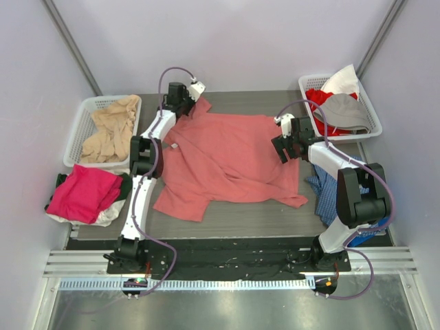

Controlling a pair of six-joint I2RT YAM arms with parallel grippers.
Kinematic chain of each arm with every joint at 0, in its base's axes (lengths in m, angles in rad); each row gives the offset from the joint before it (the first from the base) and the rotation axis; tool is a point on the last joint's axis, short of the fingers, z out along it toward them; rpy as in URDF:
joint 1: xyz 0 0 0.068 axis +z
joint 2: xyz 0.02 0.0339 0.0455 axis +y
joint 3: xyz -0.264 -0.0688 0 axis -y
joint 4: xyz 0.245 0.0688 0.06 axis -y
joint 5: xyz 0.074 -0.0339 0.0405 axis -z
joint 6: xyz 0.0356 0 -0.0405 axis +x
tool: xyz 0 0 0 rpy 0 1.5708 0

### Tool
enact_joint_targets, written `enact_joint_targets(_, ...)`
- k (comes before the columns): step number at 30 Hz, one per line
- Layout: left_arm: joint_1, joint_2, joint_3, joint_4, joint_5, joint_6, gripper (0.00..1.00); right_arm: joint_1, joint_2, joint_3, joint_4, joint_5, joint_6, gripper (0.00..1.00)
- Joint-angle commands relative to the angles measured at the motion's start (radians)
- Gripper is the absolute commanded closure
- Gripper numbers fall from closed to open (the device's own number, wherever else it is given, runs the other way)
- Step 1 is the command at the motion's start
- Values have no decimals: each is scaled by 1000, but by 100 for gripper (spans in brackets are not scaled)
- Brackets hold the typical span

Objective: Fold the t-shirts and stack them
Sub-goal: Flatten the tshirt out

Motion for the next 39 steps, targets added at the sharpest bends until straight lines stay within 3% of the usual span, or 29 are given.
enact_joint_targets(1,3,-52,-45,44,-186,78,100,6,-27,1,22,-10,5,13)
enact_joint_targets(12,2,-50,-96,58,-332,188,100,8,-41,-2,22,-17,7,13)
enact_joint_targets(19,2,11,-41,78,-418,246,100,6,-45,-2,19,-14,7,13)
enact_joint_targets(34,14,13,-81,217,-606,311,100,25,-6,47,13,80,-13,13)
enact_joint_targets(35,15,0,-85,229,-617,305,96,23,-7,53,14,79,-15,12)
enact_joint_targets(37,14,-21,-105,273,-633,280,78,25,-7,59,16,72,-15,10)
enact_joint_targets(38,14,-35,-111,278,-633,248,60,25,-9,65,20,69,-13,10)
enact_joint_targets(39,14,-67,-121,285,-630,230,51,25,-9,67,25,68,-13,9)
